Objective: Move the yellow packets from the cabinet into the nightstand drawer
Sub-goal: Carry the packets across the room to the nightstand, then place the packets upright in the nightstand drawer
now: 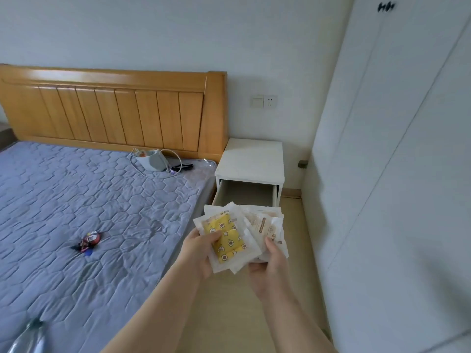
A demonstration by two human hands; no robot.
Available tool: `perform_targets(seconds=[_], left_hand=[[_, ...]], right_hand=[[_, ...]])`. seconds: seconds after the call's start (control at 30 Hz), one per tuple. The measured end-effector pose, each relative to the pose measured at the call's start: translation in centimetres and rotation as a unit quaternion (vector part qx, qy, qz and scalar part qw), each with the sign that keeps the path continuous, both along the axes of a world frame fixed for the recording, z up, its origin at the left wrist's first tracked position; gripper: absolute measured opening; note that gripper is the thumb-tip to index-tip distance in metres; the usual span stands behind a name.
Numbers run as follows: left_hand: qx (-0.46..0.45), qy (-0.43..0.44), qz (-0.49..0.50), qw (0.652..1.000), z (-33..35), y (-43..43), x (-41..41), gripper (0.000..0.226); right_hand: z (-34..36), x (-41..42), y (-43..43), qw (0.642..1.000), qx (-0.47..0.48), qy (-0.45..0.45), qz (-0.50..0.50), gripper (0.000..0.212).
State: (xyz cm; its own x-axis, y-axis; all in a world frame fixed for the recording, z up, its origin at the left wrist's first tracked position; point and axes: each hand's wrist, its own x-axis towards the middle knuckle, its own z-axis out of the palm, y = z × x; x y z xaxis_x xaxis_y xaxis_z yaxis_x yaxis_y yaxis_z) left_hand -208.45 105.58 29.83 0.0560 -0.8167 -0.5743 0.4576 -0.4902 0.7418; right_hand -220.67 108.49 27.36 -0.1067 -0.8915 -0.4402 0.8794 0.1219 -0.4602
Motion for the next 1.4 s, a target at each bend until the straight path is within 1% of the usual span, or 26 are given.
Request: perform_targets(seconds=[0.17,0.33,0.43,0.53,0.63,0.8,0.93,1.1,1.23,1.3,1.33,1.37,1.4], left_hand=[[0.002,-0.017,-0.006,1.0,-0.7,-9.2,-1.8,0.031],[0.001,-0.014,0.013,1.0,-1.2,-18.7,-4.8,0.033],[0.025,-0.035,0.035,0.998,-1.6,-23.8,-6.7,0.039],[0.047,-0.043,0.043,0.997,-2.1,-28.7,-8.2,0.037],[0.072,-0.056,0.028,0.995,-2.9,-32.3,-8.7,0.033],[0.083,-0.071,0.033,0.993,-5.5,-39.1,-6.6,0.043],[0.099,-0.079,0.015,0.992,-7.8,-44.7,-4.5,0.043],[0.107,-0.141,-0.031,0.984,-10.9,-51.6,-2.9,0.033],[0.113,-0.207,-0.077,0.969,-14.8,-55.3,-2.9,0.034],[0.12,-0.241,-0.113,0.956,-17.0,-56.2,-3.4,0.035],[0.122,-0.258,-0.131,0.95,-18.4,-56.7,-3.8,0.035],[0.127,-0.27,-0.145,0.943,-19.9,-57.0,-4.3,0.036],[0.136,-0.28,-0.156,0.937,-21.4,-57.4,-4.9,0.038]], right_hand=[[-0.3,-3.4,-8.3,0.997,0.009,-0.026,-0.07,0.027],[-0.4,-7.6,-18.1,0.998,0.001,-0.012,-0.066,0.022],[-0.1,-10.4,-23.9,0.997,0.004,0.002,-0.072,0.029],[0.3,-12.2,-29.6,0.997,0.0,0.017,-0.07,0.034],[0.2,-12.5,-33.9,0.998,0.013,0.035,-0.055,0.032],[-1.7,-11.3,-40.2,0.997,0.053,0.04,-0.042,0.034],[-4.0,-9.7,-44.9,0.994,0.086,0.051,-0.049,0.034],[-7.0,-7.5,-50.2,0.985,0.148,0.069,-0.063,0.029],[-10.8,-8.1,-52.2,0.975,0.2,0.06,-0.075,0.016],[-13.3,-8.7,-52.4,0.968,0.227,0.07,-0.083,0.01],[-14.9,-8.8,-52.6,0.961,0.252,0.088,-0.075,0.011],[-16.8,-8.8,-53.0,0.956,0.278,0.069,-0.06,0.031],[-19.5,-9.0,-53.5,0.95,0.304,0.041,-0.055,0.056]])
